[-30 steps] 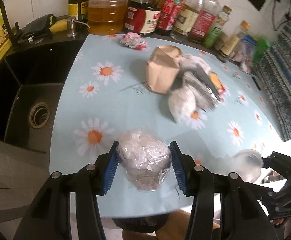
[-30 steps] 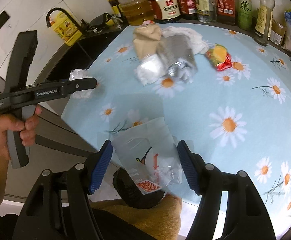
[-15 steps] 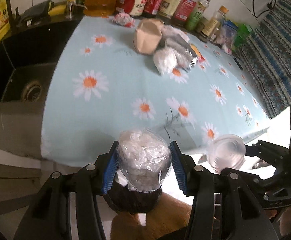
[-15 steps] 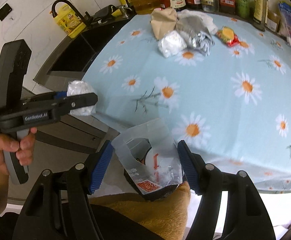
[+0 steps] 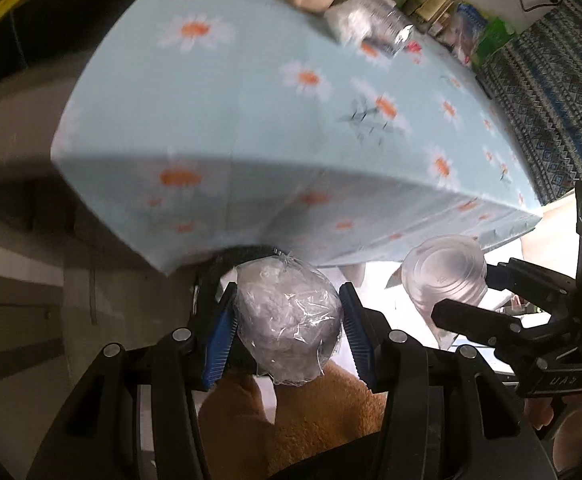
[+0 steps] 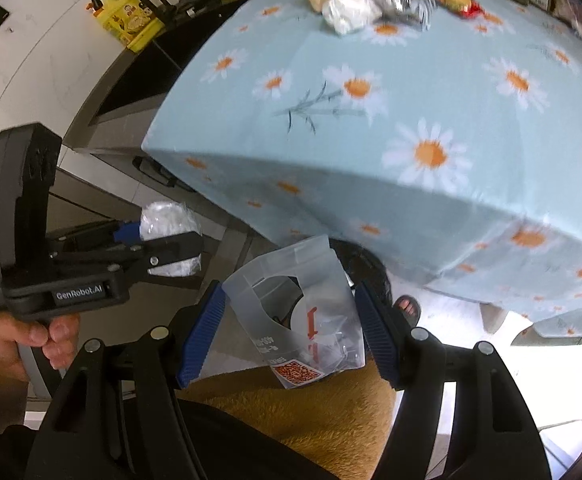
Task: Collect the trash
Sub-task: 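Lift both held items and carry them down toward the black bin, then open both grippers over the black bin to drop the bag and bundle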
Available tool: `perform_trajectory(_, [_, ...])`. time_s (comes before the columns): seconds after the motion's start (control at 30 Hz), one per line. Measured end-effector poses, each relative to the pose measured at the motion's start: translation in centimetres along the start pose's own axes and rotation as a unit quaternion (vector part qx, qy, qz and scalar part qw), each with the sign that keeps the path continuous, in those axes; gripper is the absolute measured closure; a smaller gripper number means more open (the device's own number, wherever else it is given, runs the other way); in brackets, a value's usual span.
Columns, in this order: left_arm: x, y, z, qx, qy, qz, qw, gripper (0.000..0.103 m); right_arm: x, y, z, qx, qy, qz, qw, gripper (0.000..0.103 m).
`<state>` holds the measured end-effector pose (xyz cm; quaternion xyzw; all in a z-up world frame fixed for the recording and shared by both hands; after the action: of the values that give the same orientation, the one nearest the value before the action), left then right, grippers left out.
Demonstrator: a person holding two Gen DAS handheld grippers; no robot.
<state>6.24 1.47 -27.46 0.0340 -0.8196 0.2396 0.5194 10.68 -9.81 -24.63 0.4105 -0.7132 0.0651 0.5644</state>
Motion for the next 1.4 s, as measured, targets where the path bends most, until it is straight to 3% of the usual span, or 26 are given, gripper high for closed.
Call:
perform_trajectory(0.27, [-2.6, 0.4, 3.6, 0.005, 0.046, 0.002, 0.9989, 0.054, -2.0, -0.9, 1.2, -0.027, 0.016, 0.001, 0.999, 0.036])
perform_trajectory(0.47, [-3.2, 0.3, 4.1, 0.006, 0.061, 0.008, 0.9981, 0.054, -2.3, -1.2, 1.2, -0.042, 0.014, -0.006, 0.999, 0.036])
perform_trajectory(0.53, [-3.6, 0.2, 4.2, 0.005, 0.073, 0.009, 0.9973, 0.048, -2.4, -1.2, 1.1, -0.047, 0.013, -0.009, 0.999, 0.035])
perform_trajectory(0.6, [-3.8, 0.4, 4.1, 0.011, 0.074, 0.007, 0.9972, 0.037, -2.5, -1.4, 1.0, -0.055, 0.017, -0.015, 0.998, 0.032])
perform_trajectory(0.67, [-3.9, 0.5, 4.0, 0.016, 0.076, 0.009, 0.9969, 0.036, -2.4, -1.8, 1.0, -0.065, 0.015, -0.017, 0.998, 0.03])
perform_trajectory(1.03, [-3.4, 1.2, 3.2, 0.022, 0.067, 0.001, 0.9975, 0.036, -1.6, -2.3, 0.3, -0.078, 0.008, -0.016, 0.997, 0.026])
perform_trajectory(1.4, [-0.8, 0.6, 1.2, 0.023, 0.023, 0.019, 0.9993, 0.036, 0.7, -1.2, -1.0, -0.051, -0.024, 0.0, 0.998, 0.026])
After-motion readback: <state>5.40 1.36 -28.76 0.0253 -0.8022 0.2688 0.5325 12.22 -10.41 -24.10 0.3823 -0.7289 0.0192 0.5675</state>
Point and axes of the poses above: each gripper's, at about its wrist camera, not at the fingertips, and x roughly against the way its jaws point, y to its left, z to its underside, the point moved 7 cm from there along -x, roughly the way its jaws point, and after that the axes turned 6 degrees about -y, right-handed, at the moved point
